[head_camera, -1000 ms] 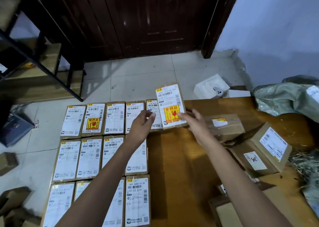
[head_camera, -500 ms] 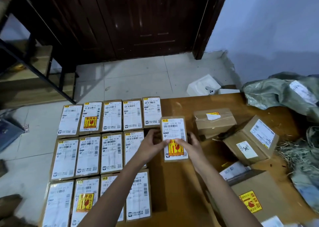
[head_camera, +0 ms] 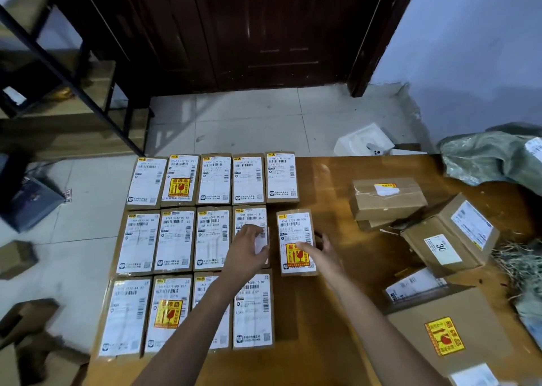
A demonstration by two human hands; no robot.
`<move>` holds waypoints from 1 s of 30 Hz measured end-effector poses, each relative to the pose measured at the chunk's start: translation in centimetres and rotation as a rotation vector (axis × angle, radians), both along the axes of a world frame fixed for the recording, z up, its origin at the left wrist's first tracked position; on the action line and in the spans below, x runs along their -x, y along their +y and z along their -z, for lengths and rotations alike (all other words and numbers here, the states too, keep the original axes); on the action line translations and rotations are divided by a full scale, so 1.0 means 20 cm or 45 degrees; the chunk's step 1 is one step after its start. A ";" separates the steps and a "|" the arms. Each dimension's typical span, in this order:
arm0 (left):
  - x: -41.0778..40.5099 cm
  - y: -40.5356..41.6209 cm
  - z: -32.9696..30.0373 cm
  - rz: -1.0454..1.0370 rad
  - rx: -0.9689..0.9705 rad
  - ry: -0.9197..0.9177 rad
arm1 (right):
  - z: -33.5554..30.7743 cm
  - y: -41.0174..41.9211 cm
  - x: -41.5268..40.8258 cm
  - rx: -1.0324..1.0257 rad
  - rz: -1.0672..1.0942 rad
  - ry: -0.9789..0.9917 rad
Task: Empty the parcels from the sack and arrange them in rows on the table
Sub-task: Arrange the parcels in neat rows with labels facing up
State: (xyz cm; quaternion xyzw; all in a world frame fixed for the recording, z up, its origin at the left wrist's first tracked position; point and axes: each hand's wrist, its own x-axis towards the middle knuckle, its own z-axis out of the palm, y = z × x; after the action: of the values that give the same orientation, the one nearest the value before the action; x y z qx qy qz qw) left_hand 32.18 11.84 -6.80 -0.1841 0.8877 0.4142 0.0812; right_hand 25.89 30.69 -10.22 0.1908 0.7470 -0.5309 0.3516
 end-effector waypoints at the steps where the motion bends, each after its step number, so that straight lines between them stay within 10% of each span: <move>1: 0.00 0.00 0.00 0.003 -0.014 -0.005 | 0.01 -0.02 0.00 0.006 -0.003 0.018; 30: -0.03 0.00 -0.04 -0.060 -0.052 0.084 | 0.11 -0.11 0.01 -0.315 -0.269 0.282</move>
State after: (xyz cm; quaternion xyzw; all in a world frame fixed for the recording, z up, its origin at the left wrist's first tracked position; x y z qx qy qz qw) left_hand 32.82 11.93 -6.05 -0.1893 0.8767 0.4398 0.0459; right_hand 25.66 28.49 -12.47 0.0935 0.8566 -0.4128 0.2950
